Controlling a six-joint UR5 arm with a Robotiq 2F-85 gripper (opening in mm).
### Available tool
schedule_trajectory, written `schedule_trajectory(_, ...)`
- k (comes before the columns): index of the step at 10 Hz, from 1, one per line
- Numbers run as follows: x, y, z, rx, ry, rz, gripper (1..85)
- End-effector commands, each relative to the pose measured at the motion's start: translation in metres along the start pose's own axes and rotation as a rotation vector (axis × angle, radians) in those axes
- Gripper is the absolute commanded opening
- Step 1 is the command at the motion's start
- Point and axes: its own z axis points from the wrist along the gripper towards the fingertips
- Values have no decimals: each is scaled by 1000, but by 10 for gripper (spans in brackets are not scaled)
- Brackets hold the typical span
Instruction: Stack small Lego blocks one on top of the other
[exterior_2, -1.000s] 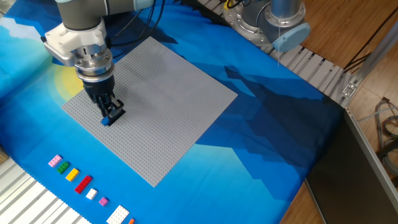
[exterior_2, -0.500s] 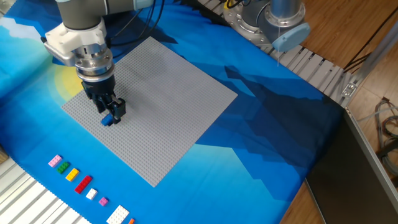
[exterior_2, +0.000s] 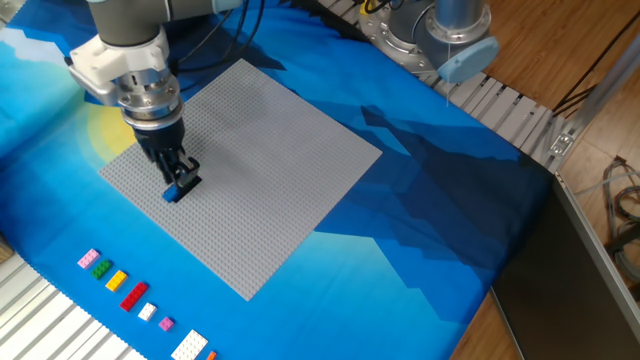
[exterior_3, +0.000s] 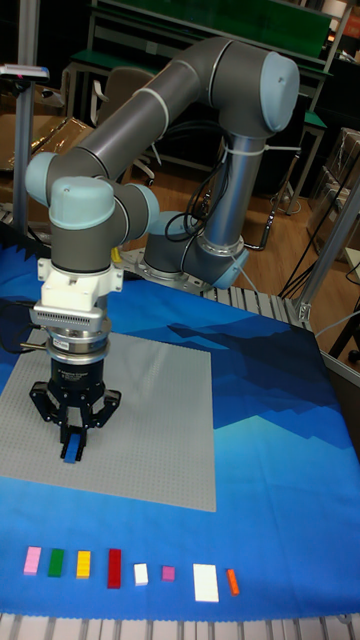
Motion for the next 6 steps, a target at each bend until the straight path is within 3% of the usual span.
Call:
schedule_trajectory(1,0,-3,-7,7,5,21,297)
schedule_trajectory(4,0,-8,-10,37,16,49,123)
schedule_trajectory(6,-2,-7,-10,38,15,61,90)
